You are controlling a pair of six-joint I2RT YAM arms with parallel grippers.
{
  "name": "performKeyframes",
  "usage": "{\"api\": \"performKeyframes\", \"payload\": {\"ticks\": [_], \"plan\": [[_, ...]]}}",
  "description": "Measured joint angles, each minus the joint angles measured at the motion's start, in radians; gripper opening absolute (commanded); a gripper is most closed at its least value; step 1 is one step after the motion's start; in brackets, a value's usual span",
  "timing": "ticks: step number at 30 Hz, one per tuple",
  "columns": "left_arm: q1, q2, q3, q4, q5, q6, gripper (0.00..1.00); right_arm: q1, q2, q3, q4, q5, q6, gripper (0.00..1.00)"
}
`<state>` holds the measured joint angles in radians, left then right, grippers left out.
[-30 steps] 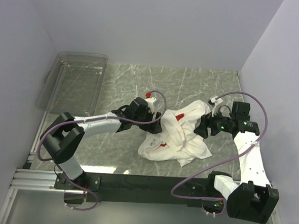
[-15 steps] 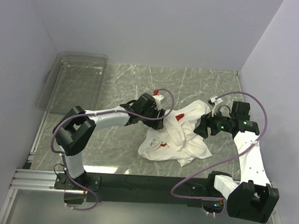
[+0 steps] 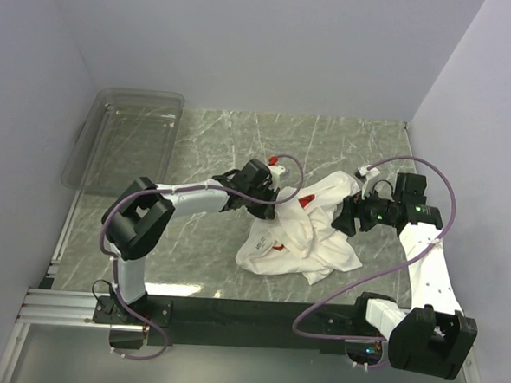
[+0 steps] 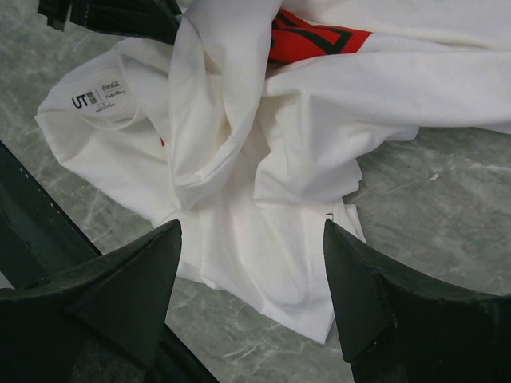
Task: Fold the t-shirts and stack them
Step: Flatten the tshirt out
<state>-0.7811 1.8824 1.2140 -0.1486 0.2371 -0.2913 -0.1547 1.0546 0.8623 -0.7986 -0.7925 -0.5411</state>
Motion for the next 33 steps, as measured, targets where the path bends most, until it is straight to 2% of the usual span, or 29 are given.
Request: {"api": "performKeyframes", "payload": {"ticks": [3, 7, 12, 17, 24, 33], "plan": [[-0.002, -0.03, -0.009, -0.011, -0.024, -0.003, 0.06, 0.0, 0.001, -0.003, 0.004, 0.013, -0.004, 0.78], [-0.002, -0.176, -0.092, -0.013, -0.077, -0.027, 0.01, 0.0, 0.016, -0.004, 0.009, 0.032, -0.011, 0.78], [-0.002, -0.351, -0.172, -0.008, -0.137, -0.072, 0.01, 0.0, 0.077, 0.006, 0.008, 0.048, -0.034, 0.78], [0.005, -0.451, -0.252, -0.008, -0.193, -0.119, 0.01, 0.013, 0.137, 0.054, 0.006, 0.055, -0.05, 0.77], [0.059, -0.557, -0.311, -0.021, -0.244, -0.148, 0.01, 0.09, 0.208, 0.076, 0.021, 0.087, -0.055, 0.77], [0.125, -0.573, -0.347, -0.022, -0.234, -0.16, 0.01, 0.251, 0.404, 0.155, 0.082, 0.169, -0.002, 0.77]]}}
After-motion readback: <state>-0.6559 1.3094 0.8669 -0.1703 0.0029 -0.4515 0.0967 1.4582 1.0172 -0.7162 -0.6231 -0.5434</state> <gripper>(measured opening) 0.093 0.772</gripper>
